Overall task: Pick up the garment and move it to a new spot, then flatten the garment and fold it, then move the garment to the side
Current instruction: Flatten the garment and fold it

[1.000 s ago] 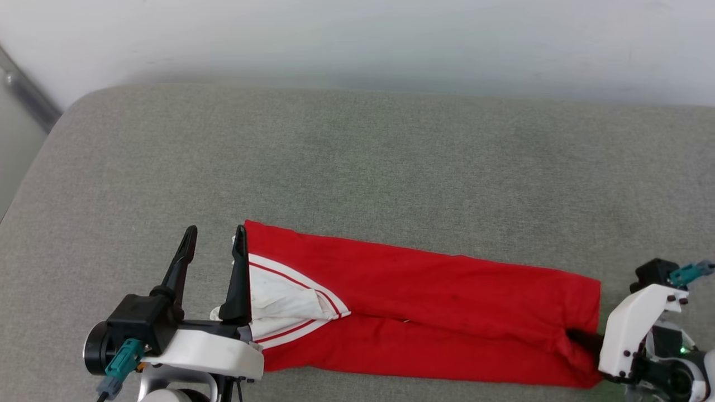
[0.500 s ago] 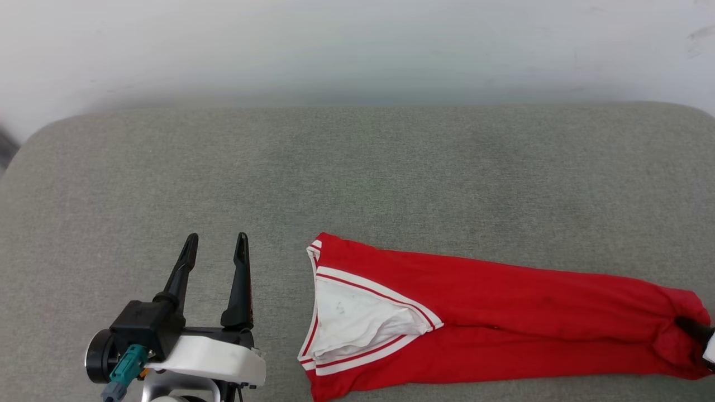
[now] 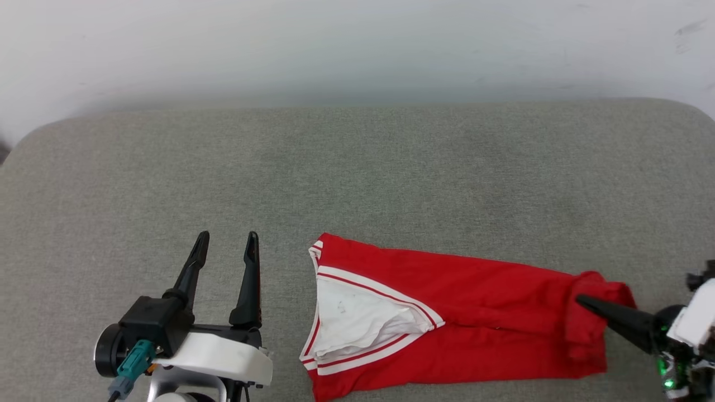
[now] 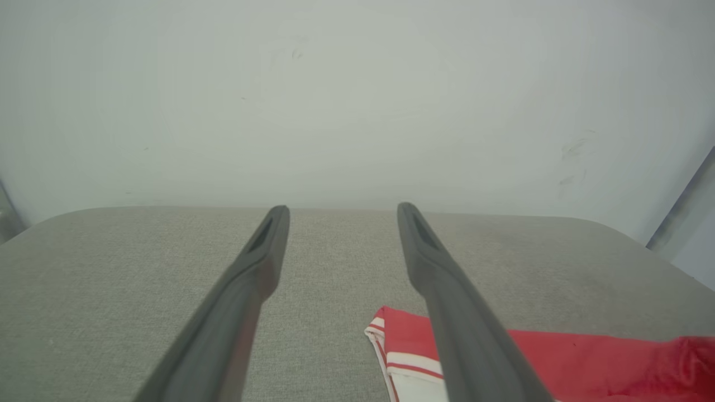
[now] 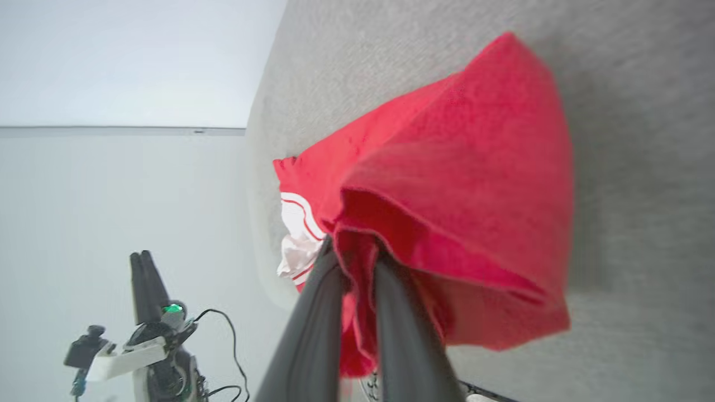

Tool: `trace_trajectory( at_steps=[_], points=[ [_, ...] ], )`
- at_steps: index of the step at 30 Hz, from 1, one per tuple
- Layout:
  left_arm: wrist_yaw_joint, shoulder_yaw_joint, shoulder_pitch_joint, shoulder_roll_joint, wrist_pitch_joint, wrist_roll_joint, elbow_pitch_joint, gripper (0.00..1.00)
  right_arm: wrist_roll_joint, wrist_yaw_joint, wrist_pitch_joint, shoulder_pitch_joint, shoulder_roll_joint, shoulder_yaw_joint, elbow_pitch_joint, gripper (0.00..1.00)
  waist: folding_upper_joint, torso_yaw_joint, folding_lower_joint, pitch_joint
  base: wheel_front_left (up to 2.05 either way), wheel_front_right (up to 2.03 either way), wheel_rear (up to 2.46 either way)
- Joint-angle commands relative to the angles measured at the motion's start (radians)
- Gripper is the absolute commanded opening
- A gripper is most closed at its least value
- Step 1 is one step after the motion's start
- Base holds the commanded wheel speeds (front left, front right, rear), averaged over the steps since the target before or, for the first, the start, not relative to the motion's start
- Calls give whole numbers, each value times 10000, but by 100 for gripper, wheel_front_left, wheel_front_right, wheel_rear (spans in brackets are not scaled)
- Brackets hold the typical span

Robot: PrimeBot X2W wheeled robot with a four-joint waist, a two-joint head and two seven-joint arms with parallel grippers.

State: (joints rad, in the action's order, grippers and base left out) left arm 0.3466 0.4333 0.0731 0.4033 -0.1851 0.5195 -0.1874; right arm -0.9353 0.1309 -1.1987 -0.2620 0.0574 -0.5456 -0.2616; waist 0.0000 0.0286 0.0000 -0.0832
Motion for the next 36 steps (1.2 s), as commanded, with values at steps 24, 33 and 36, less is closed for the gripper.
trace_trajectory(
  at_steps=[24, 33, 36],
  points=[
    [-394, 317, 907, -348, -131, 110, 604, 100, -4611, -2, 4164, -1746, -77, 8636, -2643, 84, 0, -1471, 0, -845, 0, 0, 0],
    [-438, 306, 896, -372, -222, 195, 808, 100, -3241, -2, 4897, -2155, 345, 10177, -1795, 100, 0, -1391, 0, -771, 0, 0, 0],
    [-428, 299, 870, -347, -248, 204, 853, 100, -2123, -4, 5263, -2289, 956, 11081, -985, 100, 0, -1261, 0, -709, 0, 0, 0]
  ],
)
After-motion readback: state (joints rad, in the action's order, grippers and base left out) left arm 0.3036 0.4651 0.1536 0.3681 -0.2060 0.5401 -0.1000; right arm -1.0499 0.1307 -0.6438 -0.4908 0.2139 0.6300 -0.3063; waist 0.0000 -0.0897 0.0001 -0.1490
